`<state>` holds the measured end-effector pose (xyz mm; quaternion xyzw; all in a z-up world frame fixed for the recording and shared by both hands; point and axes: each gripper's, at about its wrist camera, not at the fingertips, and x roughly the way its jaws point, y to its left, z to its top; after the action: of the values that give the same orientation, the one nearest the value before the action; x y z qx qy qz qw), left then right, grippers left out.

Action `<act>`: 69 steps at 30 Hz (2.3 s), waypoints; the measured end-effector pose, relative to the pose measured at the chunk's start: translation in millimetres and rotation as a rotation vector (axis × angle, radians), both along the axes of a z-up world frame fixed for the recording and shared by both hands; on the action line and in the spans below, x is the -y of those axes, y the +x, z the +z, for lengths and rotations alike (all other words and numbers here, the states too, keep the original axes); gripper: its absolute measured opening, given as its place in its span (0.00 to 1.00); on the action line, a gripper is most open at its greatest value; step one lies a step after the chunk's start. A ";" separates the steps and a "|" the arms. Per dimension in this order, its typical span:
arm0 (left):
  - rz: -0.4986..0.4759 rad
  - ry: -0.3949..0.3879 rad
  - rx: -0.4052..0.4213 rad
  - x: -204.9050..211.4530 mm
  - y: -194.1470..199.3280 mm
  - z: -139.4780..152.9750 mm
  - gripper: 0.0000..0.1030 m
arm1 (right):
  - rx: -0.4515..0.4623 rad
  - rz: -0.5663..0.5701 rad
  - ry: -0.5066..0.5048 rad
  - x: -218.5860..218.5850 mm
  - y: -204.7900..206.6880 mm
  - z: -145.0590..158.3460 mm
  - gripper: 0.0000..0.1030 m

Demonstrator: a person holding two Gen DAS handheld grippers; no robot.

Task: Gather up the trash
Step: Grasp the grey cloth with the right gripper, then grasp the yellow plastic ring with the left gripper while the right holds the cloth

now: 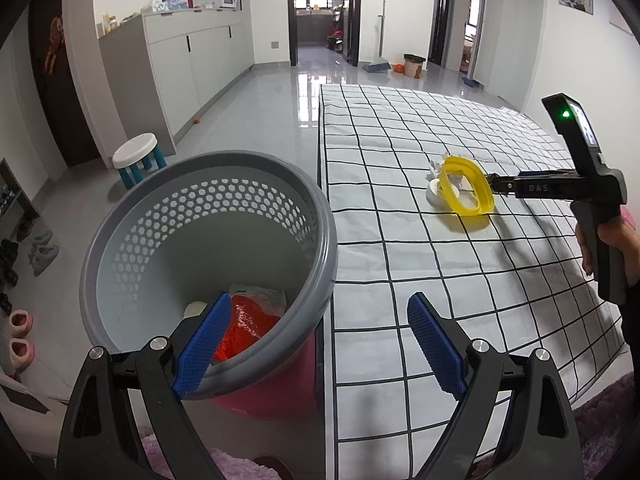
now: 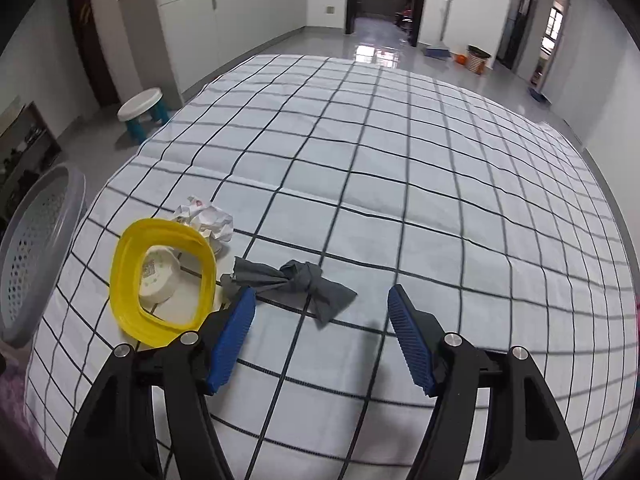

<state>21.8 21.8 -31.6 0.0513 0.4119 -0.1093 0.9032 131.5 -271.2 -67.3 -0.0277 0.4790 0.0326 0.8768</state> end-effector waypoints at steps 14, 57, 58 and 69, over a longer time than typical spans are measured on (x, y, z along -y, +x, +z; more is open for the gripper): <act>-0.007 -0.017 -0.015 -0.8 3.6 -1.1 0.85 | -0.019 0.049 0.030 -9.0 11.6 -14.5 0.54; -0.077 0.029 0.048 94.2 16.6 20.9 0.91 | 0.079 -0.299 0.232 75.8 -93.6 45.7 0.18; -0.089 0.034 0.048 105.3 19.9 19.3 0.93 | 0.079 -0.307 0.235 79.6 -94.1 45.9 0.18; -0.120 0.077 0.011 173.5 57.7 -7.2 0.93 | 0.084 -0.326 0.297 101.3 -94.1 52.6 0.18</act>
<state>79.5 -151.7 -38.9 0.1111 0.4068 -0.1469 0.8947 37.4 -372.5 -14.7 0.1783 0.4300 -0.0404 0.8841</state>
